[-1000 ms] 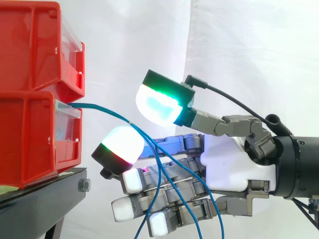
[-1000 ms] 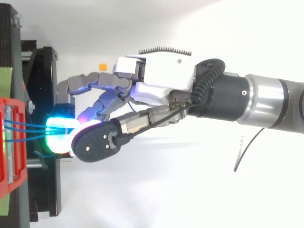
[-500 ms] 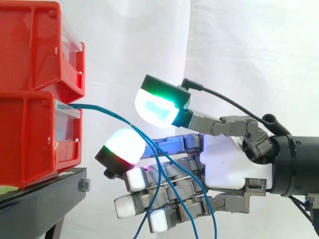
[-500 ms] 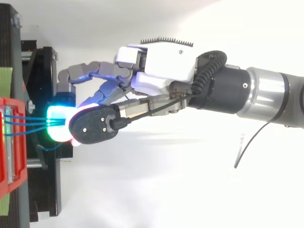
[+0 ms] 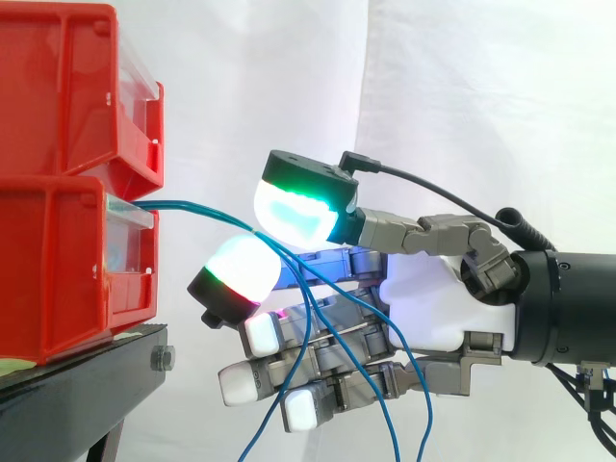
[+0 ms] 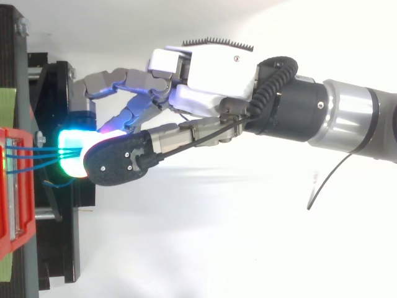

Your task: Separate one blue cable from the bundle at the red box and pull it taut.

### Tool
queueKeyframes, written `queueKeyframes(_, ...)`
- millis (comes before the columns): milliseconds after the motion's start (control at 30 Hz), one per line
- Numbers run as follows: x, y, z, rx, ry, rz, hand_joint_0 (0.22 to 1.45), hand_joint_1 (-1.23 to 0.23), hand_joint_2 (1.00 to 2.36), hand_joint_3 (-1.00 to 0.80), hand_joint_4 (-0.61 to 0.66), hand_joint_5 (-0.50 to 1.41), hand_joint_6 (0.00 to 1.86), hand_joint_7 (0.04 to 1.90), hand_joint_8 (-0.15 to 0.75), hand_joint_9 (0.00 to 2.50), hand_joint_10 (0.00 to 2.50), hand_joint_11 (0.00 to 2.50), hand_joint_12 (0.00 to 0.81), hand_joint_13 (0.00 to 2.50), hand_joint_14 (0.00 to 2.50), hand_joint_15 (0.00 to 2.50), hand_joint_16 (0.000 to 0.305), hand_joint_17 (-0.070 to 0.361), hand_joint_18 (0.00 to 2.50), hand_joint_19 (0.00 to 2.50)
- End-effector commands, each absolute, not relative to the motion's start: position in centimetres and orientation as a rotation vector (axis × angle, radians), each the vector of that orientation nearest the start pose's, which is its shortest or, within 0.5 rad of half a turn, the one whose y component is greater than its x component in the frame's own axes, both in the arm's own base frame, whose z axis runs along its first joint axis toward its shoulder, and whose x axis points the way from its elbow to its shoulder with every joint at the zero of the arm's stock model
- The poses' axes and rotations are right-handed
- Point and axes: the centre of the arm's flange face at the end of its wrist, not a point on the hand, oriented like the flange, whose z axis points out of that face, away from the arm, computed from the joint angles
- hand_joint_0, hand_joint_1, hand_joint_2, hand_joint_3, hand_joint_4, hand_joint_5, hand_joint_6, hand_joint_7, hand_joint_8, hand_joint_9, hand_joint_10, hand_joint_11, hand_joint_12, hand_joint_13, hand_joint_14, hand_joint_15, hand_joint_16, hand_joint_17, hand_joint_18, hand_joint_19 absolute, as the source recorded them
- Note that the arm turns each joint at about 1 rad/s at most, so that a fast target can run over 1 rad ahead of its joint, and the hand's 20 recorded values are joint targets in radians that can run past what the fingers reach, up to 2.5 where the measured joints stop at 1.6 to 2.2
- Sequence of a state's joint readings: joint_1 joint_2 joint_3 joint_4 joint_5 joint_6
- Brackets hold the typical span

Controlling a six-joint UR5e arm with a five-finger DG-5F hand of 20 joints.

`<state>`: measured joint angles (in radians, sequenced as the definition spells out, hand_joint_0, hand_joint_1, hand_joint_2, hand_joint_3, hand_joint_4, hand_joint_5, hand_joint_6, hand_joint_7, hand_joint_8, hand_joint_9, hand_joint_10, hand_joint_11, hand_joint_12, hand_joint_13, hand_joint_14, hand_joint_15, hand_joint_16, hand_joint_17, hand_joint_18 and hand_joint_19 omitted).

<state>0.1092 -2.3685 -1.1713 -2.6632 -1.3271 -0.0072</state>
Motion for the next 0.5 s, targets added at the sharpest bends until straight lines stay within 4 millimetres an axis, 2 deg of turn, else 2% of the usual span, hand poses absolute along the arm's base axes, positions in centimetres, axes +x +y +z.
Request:
queueKeyframes(0, 78.33, -7.26, 21.69, 1.208, 1.052, 1.144, 0.62, -0.62, 1.02, -0.24, 0.15, -0.16, 0.70, 1.27, 0.332, 0.84, 0.02, 0.77, 0.409, 0.78, 0.02, 0.49, 0.050, 0.113, 0.69, 0.77)
queueKeyframes(167, 78.35, -7.26, 21.71, 1.207, 1.050, 1.145, 0.63, -0.68, 1.02, -0.22, 0.17, -0.20, 0.83, 1.14, 0.333, 0.84, 0.03, 0.80, 0.411, 0.78, 0.02, 0.49, 0.051, 0.114, 0.70, 0.77)
queueKeyframes(467, 78.42, -7.25, 21.85, 1.204, 1.049, 1.146, 0.65, -0.71, 1.01, -0.37, 0.18, -0.20, 0.87, 1.15, 0.341, 0.86, 0.03, 0.88, 0.407, 0.78, 0.02, 0.50, 0.051, 0.114, 0.71, 0.76)
